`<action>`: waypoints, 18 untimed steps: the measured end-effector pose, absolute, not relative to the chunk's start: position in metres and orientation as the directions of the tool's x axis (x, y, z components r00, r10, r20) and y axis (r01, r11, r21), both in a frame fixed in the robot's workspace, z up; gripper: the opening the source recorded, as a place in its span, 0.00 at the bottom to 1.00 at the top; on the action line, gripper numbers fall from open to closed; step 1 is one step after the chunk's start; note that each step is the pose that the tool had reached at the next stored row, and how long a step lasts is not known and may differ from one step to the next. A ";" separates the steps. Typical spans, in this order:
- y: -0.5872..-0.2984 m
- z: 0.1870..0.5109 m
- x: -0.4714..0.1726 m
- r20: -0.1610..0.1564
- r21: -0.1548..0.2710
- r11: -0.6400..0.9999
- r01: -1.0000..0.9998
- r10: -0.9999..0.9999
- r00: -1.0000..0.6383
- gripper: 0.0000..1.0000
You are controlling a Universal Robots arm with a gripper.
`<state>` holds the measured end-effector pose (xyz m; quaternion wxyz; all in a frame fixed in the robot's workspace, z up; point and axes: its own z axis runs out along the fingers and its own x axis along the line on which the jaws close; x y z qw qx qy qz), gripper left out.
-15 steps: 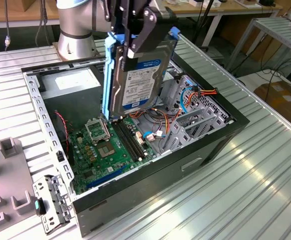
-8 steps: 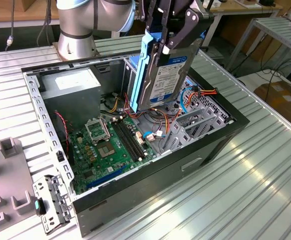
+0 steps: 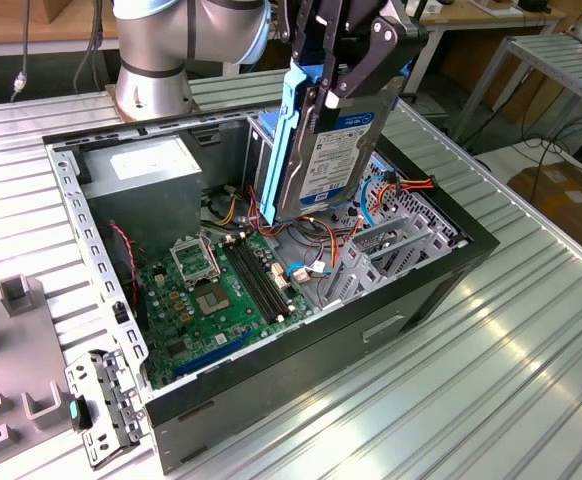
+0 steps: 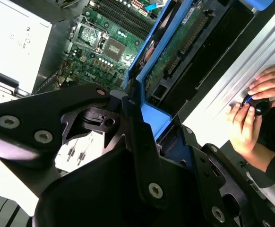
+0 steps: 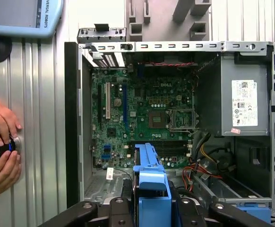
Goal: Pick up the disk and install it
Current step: 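Insert the disk into the insertion slot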
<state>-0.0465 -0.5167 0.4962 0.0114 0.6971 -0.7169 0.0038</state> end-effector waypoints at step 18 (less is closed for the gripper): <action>-0.545 0.486 -0.014 0.022 0.010 0.028 -1.000 -0.999 -0.028 0.37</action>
